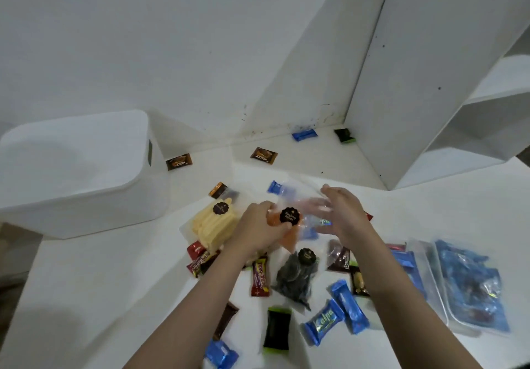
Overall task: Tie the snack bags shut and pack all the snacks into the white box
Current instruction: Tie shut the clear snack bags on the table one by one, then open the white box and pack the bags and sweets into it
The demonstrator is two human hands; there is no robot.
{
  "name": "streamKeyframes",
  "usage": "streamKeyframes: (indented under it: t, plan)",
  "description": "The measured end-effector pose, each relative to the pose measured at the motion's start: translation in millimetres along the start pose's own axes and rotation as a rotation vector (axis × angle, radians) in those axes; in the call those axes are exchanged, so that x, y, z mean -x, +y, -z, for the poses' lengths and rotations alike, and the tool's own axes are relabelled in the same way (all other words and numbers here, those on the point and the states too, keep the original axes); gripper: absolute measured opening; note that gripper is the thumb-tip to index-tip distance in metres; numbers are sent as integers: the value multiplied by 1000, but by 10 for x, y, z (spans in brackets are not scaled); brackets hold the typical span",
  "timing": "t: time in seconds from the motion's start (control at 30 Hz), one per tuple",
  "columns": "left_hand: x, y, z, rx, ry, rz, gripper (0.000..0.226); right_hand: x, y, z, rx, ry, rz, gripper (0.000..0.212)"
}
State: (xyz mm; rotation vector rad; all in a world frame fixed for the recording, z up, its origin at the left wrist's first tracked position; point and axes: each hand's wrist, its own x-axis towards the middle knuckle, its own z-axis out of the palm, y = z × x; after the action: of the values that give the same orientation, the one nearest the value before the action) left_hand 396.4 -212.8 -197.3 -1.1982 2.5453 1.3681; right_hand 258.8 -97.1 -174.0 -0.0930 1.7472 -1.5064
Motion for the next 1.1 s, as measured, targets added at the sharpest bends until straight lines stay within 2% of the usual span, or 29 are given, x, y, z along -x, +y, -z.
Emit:
streamKeyframes:
  t: [0.13, 0.3, 0.37, 0.53, 0.7, 0.83, 1.1]
  plan:
    - [-447, 122, -231, -54, 3, 33, 52, -378, 57, 134, 30, 63, -66, 27]
    - [-818, 163, -448, 56, 106, 92, 71, -684, 62, 202, 68, 133, -105, 70]
    - [-858, 169, -473, 110, 137, 76, 70, -717, 64, 210, 96, 168, -88, 76]
    - [-695, 82, -408, 146, 202, 6, 60, -627, 145, 98, 181, 183, -14, 67]
    - [-378, -178, -68, 184, 328, -7, 55, -421, 148, -319, 254, 129, 98, 59]
    - [-32, -526, 402, 199, 522, -41, 43, -223, 160, -855, 272, 55, 186, 51]
    - [638, -1599, 1741, 218, 947, 63, 39, 242, 116, -2388, 267, -99, 316, 49]
